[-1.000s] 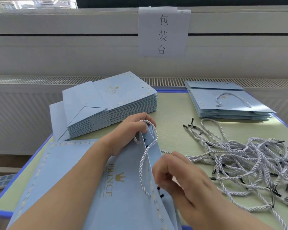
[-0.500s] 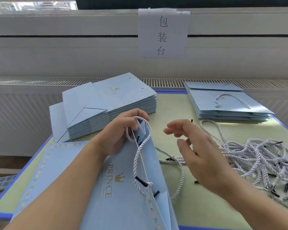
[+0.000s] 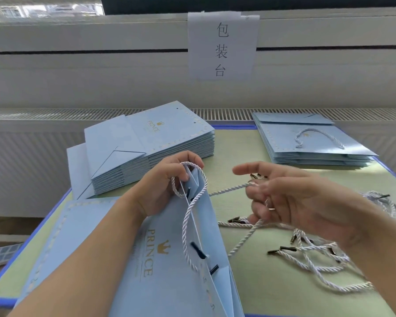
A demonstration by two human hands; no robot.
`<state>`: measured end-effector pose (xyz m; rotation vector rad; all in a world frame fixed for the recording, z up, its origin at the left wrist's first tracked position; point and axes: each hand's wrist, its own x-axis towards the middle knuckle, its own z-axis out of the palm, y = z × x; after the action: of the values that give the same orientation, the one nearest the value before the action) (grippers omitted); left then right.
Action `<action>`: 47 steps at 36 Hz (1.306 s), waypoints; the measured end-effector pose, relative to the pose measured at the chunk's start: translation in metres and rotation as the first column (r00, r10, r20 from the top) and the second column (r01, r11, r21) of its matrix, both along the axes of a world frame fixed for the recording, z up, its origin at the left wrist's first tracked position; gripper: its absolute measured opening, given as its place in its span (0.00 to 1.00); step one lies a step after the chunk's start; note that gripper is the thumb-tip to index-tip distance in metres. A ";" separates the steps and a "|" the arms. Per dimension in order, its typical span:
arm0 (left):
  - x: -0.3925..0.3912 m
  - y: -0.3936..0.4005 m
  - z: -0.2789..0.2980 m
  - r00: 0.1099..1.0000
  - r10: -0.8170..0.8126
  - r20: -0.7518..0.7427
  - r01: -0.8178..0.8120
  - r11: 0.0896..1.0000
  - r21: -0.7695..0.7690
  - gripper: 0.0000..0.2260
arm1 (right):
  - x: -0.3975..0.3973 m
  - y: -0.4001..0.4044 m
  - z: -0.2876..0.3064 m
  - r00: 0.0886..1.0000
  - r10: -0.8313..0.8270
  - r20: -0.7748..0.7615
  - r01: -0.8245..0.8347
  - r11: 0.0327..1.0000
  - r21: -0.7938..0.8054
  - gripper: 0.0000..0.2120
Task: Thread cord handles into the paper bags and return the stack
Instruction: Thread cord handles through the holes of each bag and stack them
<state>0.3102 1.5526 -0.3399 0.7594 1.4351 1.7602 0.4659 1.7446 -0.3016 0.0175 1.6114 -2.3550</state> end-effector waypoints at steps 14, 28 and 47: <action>0.005 0.004 -0.002 0.989 0.043 -0.141 -0.064 0.987 -0.149 0.16 | 0.004 -0.001 -0.006 0.960 -0.169 -0.224 0.279 0.651 0.706 0.08; 0.009 0.014 -0.016 0.852 0.108 -0.511 -0.248 0.945 -0.213 0.23 | -0.005 -0.037 0.000 0.936 -0.016 -0.351 0.347 0.203 0.916 0.28; 0.044 0.036 0.010 0.483 0.296 -0.824 -0.472 0.881 0.040 0.09 | -0.006 -0.054 -0.019 0.977 -0.208 0.039 0.173 0.892 0.418 0.10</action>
<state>0.3546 1.5889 -0.3303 1.3284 2.5497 1.5725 0.4599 1.6904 -0.3201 0.3726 2.1187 -2.0603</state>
